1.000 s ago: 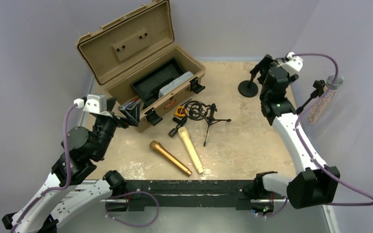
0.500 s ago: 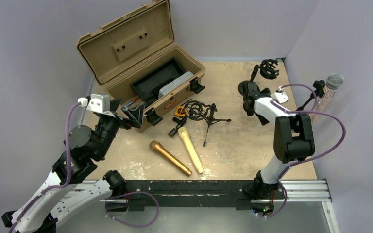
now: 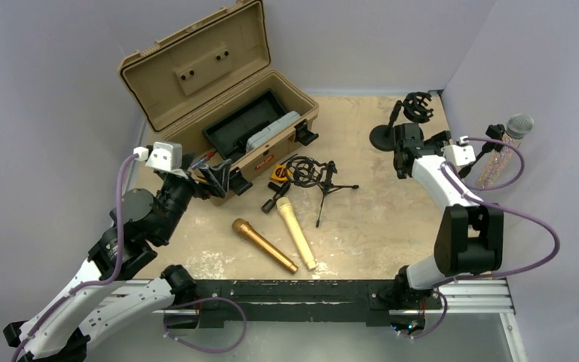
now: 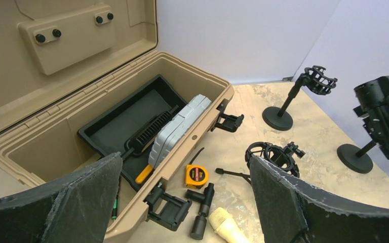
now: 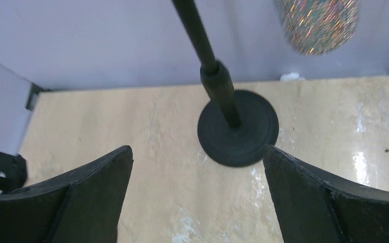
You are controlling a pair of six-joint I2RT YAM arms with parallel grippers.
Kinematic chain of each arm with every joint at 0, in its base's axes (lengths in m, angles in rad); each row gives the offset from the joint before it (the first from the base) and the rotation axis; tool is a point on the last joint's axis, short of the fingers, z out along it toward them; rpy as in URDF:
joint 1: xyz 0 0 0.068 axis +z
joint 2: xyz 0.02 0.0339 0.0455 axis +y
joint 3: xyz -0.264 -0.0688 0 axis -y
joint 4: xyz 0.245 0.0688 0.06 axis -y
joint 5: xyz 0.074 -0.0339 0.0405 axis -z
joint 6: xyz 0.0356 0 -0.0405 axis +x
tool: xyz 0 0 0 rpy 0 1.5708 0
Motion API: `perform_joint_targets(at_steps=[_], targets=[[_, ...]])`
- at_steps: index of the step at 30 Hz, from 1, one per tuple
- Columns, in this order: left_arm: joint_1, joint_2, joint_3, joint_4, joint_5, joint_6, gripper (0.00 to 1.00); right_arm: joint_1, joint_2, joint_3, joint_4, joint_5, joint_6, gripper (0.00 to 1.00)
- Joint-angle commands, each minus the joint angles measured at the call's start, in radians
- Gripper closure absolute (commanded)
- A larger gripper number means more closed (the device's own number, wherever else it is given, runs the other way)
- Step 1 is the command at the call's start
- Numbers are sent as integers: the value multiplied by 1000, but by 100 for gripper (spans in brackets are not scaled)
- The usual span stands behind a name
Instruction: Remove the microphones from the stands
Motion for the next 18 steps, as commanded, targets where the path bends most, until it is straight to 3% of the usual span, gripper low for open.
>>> perform_joint_targets(at_steps=[1,10,18], targets=[[-6,6,14,30,15,-8,7,-4,-84,41,-11,187,-16,1],[-21,16,14,28,27,-14,7,-59,-44,111,-15,310,-112,1],[-44,21,12,31,12,2,7,-132,5,167,-16,414,-94,1]])
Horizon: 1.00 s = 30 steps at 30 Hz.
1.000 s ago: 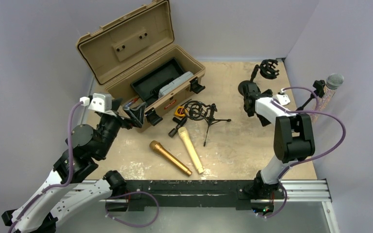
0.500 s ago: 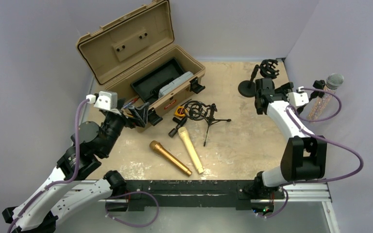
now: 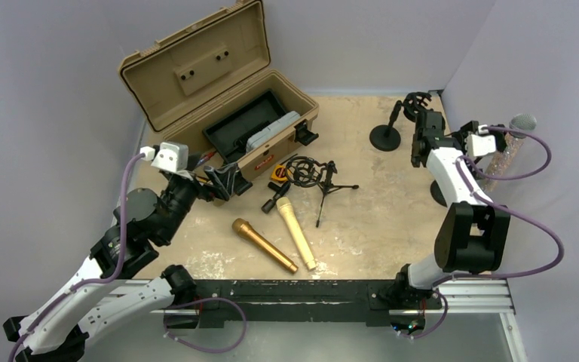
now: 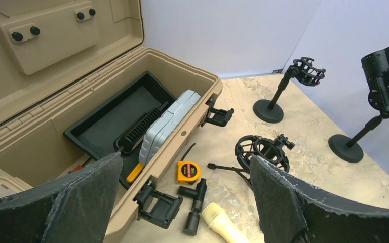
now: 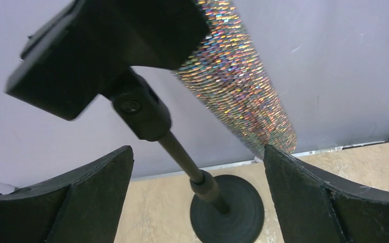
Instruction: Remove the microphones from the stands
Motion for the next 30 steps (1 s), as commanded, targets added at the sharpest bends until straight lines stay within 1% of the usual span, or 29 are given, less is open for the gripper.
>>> perform_joint_targets(at_steps=[1,5,13,18,20,22,25,29,30], targets=[[-15,9,13,30,-7,5,7,-12,30,71,-9,167,7,1],[-20,11,11,32,-23,18,7,-35,77,83,-13,200,46,1],[-24,24,7,39,-33,28,7,-35,178,104,-22,236,109,2],[-26,29,2,45,-44,37,7,-38,221,109,-18,273,127,2],[-26,34,2,45,-45,37,7,-60,244,121,-16,274,130,2],[-27,40,2,46,-46,38,7,-81,263,133,-17,276,131,4],[-28,46,1,44,-41,34,7,-92,269,138,-16,276,133,13],[-28,60,0,44,-33,27,7,-92,244,136,-15,275,139,17],[-29,62,0,43,-32,25,7,-93,245,138,-15,275,139,19]])
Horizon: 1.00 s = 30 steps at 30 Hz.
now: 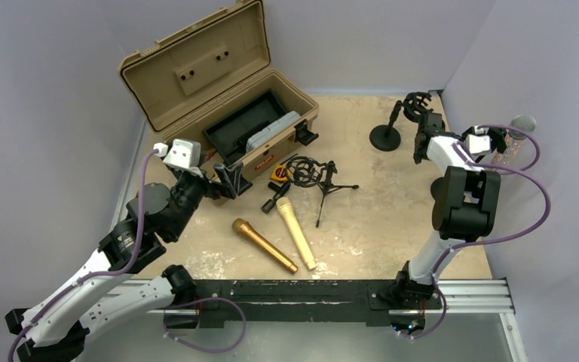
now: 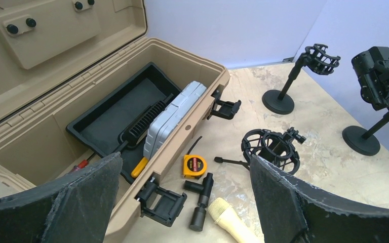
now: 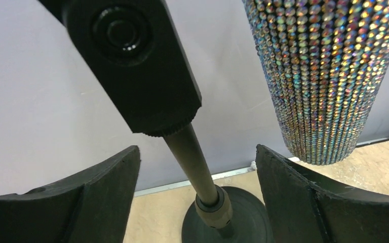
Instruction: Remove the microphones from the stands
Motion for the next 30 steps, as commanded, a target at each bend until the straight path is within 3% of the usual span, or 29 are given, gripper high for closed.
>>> perform_joint_targets(at_steps=[1,10,14,18,21,30], targets=[[-8,11,2,38,4,4,7,3,-30,42,-1,231,39,24],[-10,-3,3,38,-3,8,7,12,-41,34,-1,233,45,71],[-12,-12,2,40,-3,11,7,40,-50,22,-3,233,38,86],[-12,-22,2,40,-5,14,7,114,-74,3,-5,230,39,91],[-12,-29,3,41,-9,18,7,238,-102,-12,-5,231,19,95],[-11,-35,6,41,-13,28,7,566,-138,-39,-7,156,-1,96]])
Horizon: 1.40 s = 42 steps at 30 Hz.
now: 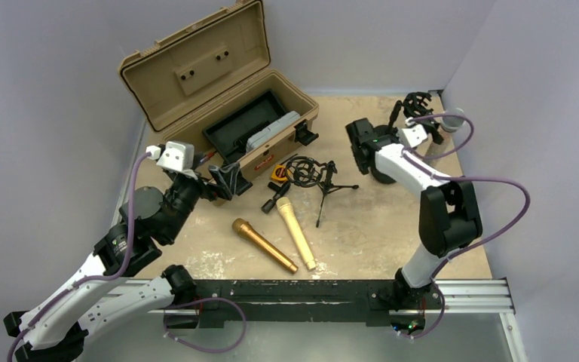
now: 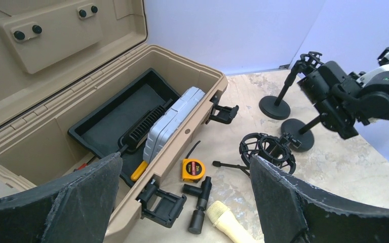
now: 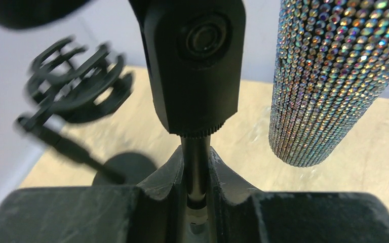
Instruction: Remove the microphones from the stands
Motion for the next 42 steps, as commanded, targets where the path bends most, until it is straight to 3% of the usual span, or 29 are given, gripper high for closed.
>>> perform_joint_targets(at_steps=[1,4,6,8,15,17,18,21,28,32,37,42], targets=[[-5,-7,5,42,-12,27,7,142,-25,-2,16,174,4,96],[-5,0,6,42,-18,31,7,204,23,-9,16,169,34,92],[-5,3,5,42,-24,34,7,212,58,-8,16,161,39,81],[-5,7,5,43,-30,37,7,226,75,-10,15,161,37,79],[-5,25,4,45,-26,38,7,256,74,19,16,117,-52,64],[-5,31,5,44,-26,38,7,277,56,25,17,90,-68,38],[-5,33,6,43,-25,37,7,289,42,25,17,76,-71,15],[-5,37,5,43,-25,37,7,307,10,21,17,54,-91,2],[-3,44,7,42,-28,40,7,388,-71,30,17,-10,-155,1],[-4,47,6,42,-33,42,7,487,-134,73,55,-131,-256,1],[-2,56,7,42,-36,42,6,602,-323,99,425,-420,-648,1],[-2,62,8,39,-39,41,6,604,-611,-79,1095,-809,-883,1]])
